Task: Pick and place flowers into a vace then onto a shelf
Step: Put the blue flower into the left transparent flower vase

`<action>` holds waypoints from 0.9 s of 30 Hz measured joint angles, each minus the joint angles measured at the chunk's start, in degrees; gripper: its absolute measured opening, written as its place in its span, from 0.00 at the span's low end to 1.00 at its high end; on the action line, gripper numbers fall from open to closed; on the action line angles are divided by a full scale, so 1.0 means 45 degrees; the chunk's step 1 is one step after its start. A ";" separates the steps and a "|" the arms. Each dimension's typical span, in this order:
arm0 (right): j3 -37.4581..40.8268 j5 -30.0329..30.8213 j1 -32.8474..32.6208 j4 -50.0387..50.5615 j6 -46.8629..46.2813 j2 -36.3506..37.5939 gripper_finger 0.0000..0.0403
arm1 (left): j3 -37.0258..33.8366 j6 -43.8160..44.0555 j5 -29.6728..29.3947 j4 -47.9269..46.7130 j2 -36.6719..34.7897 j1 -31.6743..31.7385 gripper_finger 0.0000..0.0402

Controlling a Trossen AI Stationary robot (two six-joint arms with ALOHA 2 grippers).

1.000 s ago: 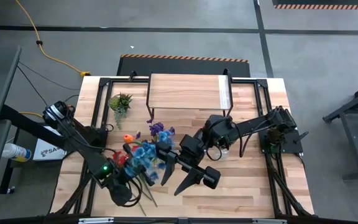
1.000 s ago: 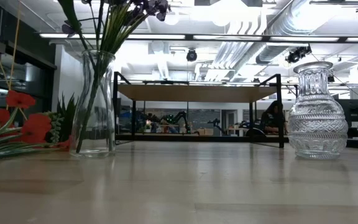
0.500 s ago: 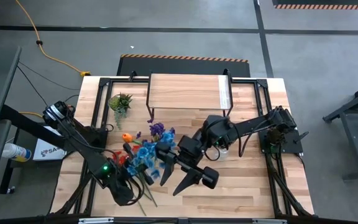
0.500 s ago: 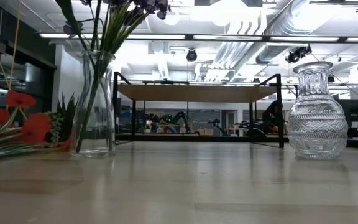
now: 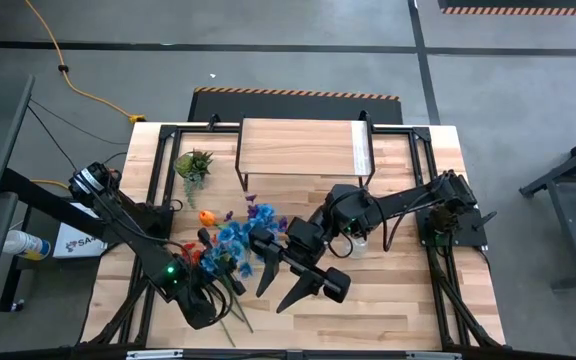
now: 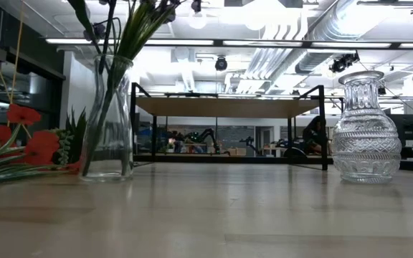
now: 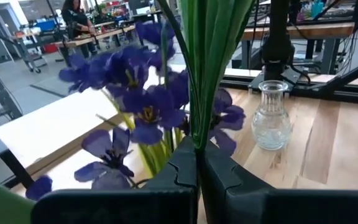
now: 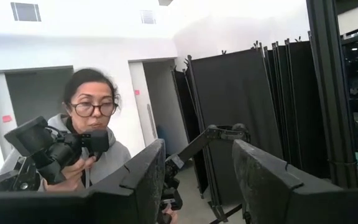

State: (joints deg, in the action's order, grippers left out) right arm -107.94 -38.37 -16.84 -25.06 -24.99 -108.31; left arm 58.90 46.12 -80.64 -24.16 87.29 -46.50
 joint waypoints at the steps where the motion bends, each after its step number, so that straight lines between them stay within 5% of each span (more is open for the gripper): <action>1: 0.0000 0.0001 0.0000 0.0000 0.0000 0.0000 0.44 | -0.0033 0.0071 0.0057 0.0011 0.0000 0.0000 0.09; 27: 0.0000 0.0000 0.0107 0.0484 0.0238 0.0000 0.43 | -0.0617 0.1214 0.0310 -0.0005 0.0000 0.0005 0.09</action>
State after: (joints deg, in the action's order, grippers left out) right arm -107.94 -38.37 -16.36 -22.88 -23.92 -108.31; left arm 56.12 51.59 -79.25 -24.18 87.29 -46.48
